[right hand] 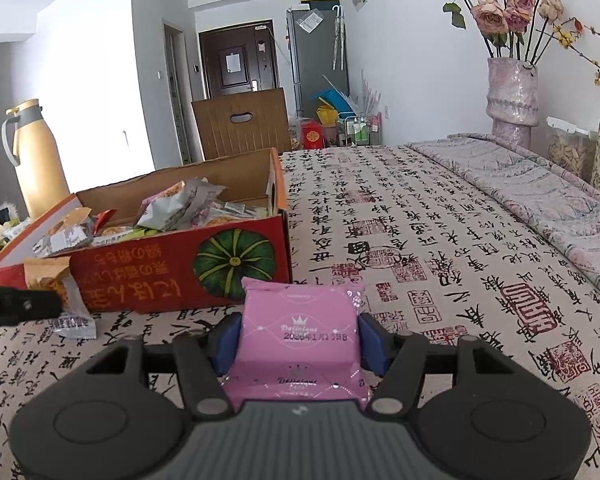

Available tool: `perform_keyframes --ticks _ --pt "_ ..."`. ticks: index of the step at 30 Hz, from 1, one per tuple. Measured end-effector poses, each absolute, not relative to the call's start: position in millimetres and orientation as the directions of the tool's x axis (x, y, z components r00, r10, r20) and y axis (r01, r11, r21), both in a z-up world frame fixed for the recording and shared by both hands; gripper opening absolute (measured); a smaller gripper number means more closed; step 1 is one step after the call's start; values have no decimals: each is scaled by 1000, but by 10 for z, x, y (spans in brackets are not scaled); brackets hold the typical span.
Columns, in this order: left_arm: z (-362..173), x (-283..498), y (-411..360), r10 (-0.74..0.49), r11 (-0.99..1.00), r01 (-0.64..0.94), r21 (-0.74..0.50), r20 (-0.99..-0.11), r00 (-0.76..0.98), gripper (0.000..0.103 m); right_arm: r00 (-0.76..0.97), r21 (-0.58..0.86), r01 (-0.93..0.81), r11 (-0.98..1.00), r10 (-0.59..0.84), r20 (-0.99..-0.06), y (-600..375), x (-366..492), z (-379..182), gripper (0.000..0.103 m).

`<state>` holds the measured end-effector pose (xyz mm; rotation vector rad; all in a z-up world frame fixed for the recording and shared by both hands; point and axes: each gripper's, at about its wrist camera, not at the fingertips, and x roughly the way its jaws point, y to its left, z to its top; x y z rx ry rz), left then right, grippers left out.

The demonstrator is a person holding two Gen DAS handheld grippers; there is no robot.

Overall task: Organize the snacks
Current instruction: 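Grasp the tan packet hanging on the box rim with the left gripper while the right holds the pink packet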

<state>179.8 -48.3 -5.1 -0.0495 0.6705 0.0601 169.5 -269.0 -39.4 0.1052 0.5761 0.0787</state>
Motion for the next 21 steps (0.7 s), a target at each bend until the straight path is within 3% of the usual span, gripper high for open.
perform_keyframes --ticks 11,15,19,21 --pt "-80 1977 -559 90 993 -116 -2 -625 776 96 840 152 -46 987 120 -530 -2731 1681 -399 61" --pt "-80 2000 -570 84 994 -112 -4 -626 775 79 839 157 -52 986 129 -529 -2734 1688 -399 54" --pt "-90 2015 -574 83 993 -115 -10 -632 771 69 837 159 -51 986 129 -532 -2731 1691 -401 50" --pt "-96 2018 -573 81 993 -115 -12 -638 766 50 836 158 -50 986 128 -533 -2732 1696 -403 50"
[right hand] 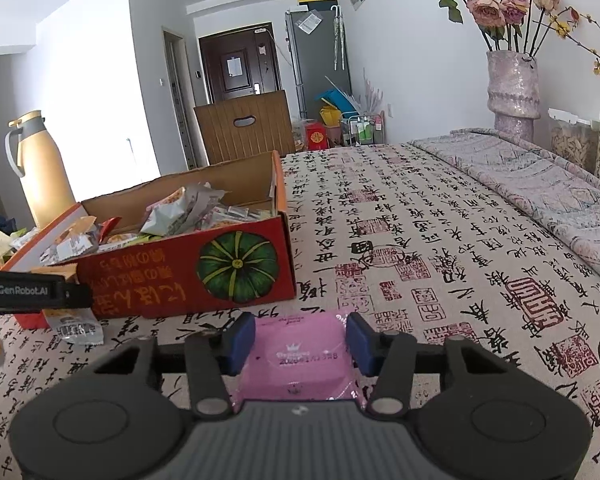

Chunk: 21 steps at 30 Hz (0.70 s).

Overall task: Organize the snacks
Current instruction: 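Grasp the tan packet hanging on the box rim with the left gripper while the right holds the pink packet, then carry the tan packet and pink packet up over the box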

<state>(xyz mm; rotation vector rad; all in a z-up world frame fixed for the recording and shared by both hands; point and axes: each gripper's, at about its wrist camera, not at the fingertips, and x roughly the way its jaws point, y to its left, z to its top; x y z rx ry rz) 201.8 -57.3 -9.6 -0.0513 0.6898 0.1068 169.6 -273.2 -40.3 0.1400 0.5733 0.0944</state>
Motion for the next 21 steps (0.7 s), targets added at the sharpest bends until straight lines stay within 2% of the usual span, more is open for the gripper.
perform_keyframes --ticks 2,6,7,9,10,17,19,21 --pt "-108 2025 -551 71 994 -111 -21 -646 760 42 835 157 -49 986 126 -536 -2728 1703 -405 50" --pt "-111 2000 -512 53 993 -106 -44 -643 764 41 831 153 -47 987 123 -542 -2725 1713 -413 52" --pt "-105 1979 -505 52 993 -105 -45 -640 766 41 830 152 -47 987 123 -544 -2722 1717 -415 56" --pt "-90 1935 -493 40 994 -95 -53 -639 768 41 826 145 -47 988 120 -551 -2713 1725 -422 71" --pt "-80 1909 -484 34 994 -90 -56 -638 769 41 822 141 -50 989 121 -557 -2702 1734 -426 73" --pt "28 1710 -422 -12 995 -51 -85 -610 792 41 774 78 -78 994 109 -624 -2576 1838 -484 69" --pt "79 1648 -395 -26 994 -41 -100 -591 806 41 771 40 -85 996 91 -630 -2515 1843 -489 62" --pt "128 1601 -367 -31 994 -37 -105 -579 815 41 773 25 -93 995 88 -628 -2490 1836 -488 61"
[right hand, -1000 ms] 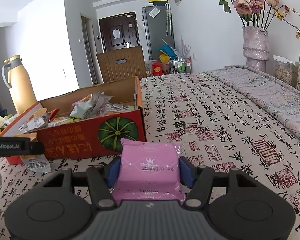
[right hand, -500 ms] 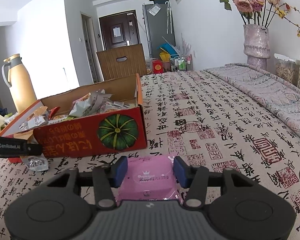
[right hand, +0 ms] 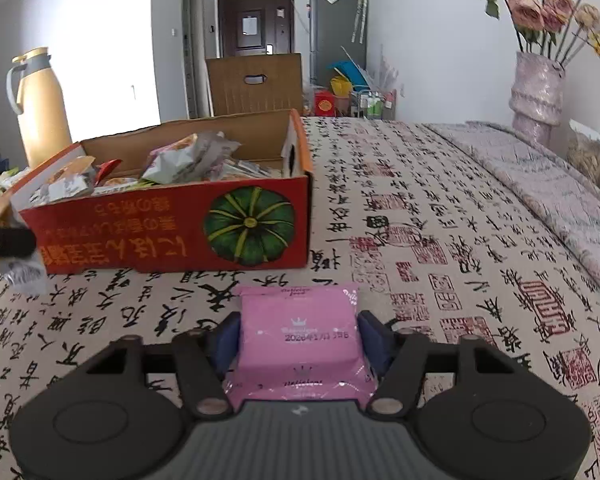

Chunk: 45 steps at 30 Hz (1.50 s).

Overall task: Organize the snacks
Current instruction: 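Carry the tan packet and pink packet up over the box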

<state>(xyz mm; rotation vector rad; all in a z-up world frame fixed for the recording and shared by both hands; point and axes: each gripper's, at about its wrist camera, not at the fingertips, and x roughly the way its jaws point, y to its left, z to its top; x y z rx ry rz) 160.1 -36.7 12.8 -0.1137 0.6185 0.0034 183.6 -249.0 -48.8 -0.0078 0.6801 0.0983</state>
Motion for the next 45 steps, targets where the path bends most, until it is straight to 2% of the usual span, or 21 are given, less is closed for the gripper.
perform_keyframes --ticks 11,28,38,45 --pt "378 1497 -172 -40 991 -34 -131 -520 854 41 817 50 -86 995 99 -568 -2480 1684 -298 61" --pt "852 1927 -9 -16 992 -37 -120 -414 910 41 892 44 -218 975 218 -396 -1863 2083 491 61" --pt "813 2426 97 14 988 -78 -135 -420 907 41 898 56 -223 973 227 -376 -1618 2623 575 61" --pt "539 2713 216 46 981 -126 -149 -454 890 41 886 87 -202 975 220 -407 -1611 2920 307 61"
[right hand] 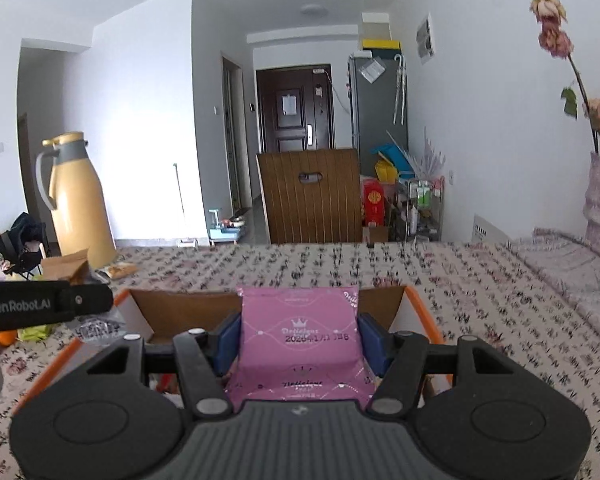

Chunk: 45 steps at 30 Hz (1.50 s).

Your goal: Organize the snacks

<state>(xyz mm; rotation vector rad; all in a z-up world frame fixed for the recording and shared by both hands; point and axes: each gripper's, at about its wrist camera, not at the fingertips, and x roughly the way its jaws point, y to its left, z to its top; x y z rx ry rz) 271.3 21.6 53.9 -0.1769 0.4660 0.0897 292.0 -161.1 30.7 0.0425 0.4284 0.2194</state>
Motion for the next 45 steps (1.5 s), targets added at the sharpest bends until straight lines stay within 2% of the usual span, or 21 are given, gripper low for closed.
perform_keyframes --ticks 5,7,9,11,12,15,27,36,45 --pt "425 2755 283 29 981 -113 -157 -456 890 43 871 94 -222 970 241 -428 -1609 2962 181 61" --pt "404 2741 305 32 979 -118 -164 -446 894 55 867 105 -225 969 248 -432 -1629 2968 152 72" --pt "410 2712 327 56 977 -138 -163 -431 901 86 868 113 -218 969 246 -431 -1660 2957 147 87" --pt "434 2671 340 72 975 -149 -163 -406 911 100 874 124 -207 970 241 -423 -1692 2950 162 94" --pt "452 2656 336 72 975 -148 -164 -398 915 103 876 131 -203 970 240 -419 -1708 2951 166 98" --pt "493 2636 320 59 976 -134 -171 -386 921 103 882 140 -185 973 227 -413 -1735 2949 172 102" --pt "820 2257 273 67 973 -137 -187 -337 939 103 906 145 -166 975 208 -368 -1792 2646 438 103" --pt "886 1564 272 -20 977 -53 -205 -340 940 103 912 135 -184 974 220 -346 -1867 1990 568 103" --pt "761 919 271 -23 986 -36 -163 -344 939 103 903 128 -204 971 237 -358 -1971 1288 471 103"
